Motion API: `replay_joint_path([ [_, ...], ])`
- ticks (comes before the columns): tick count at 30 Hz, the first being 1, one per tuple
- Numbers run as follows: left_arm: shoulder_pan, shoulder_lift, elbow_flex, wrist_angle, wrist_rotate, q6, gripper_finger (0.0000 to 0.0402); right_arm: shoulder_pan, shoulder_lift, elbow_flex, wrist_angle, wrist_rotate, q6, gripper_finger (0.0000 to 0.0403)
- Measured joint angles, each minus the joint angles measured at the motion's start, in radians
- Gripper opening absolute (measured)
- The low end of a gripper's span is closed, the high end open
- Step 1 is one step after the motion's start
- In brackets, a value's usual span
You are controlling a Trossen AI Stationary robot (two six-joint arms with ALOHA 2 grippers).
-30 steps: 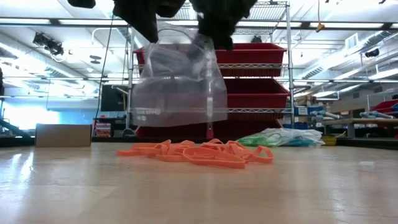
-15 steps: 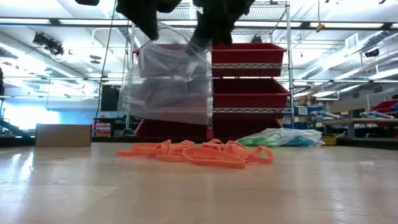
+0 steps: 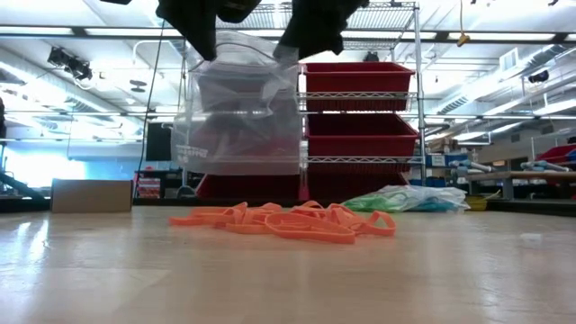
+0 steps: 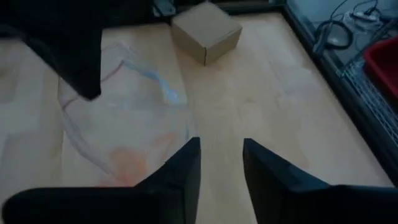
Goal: Sort rubber bands
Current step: Open the transparent zip bag
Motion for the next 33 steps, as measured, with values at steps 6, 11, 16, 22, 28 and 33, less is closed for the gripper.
replay_joint_path([
  [6,0.000,0.000,0.000,-0.021,0.007,0.002,0.0001,0.010,-0.039,0.000,0.020,-0.067,-0.046,0.0129],
  [11,0.004,0.000,0.000,-0.021,0.007,0.012,0.0001,0.079,-0.038,0.000,0.101,-0.328,-0.168,0.0130],
  [16,0.015,0.000,0.000,-0.020,0.038,0.013,0.0000,0.138,-0.007,0.000,0.152,-0.347,-0.251,0.0130],
  [22,0.014,0.001,0.000,-0.009,0.066,0.013,0.0000,0.139,0.012,0.000,0.137,-0.280,-0.261,0.0131],
  [28,0.014,0.001,0.000,0.000,0.086,0.013,0.0000,0.124,0.012,0.001,0.151,-0.250,-0.283,0.0131],
  [33,0.013,0.001,0.004,0.017,0.087,0.026,0.0000,0.110,0.026,0.001,0.144,-0.272,-0.265,0.0132],
])
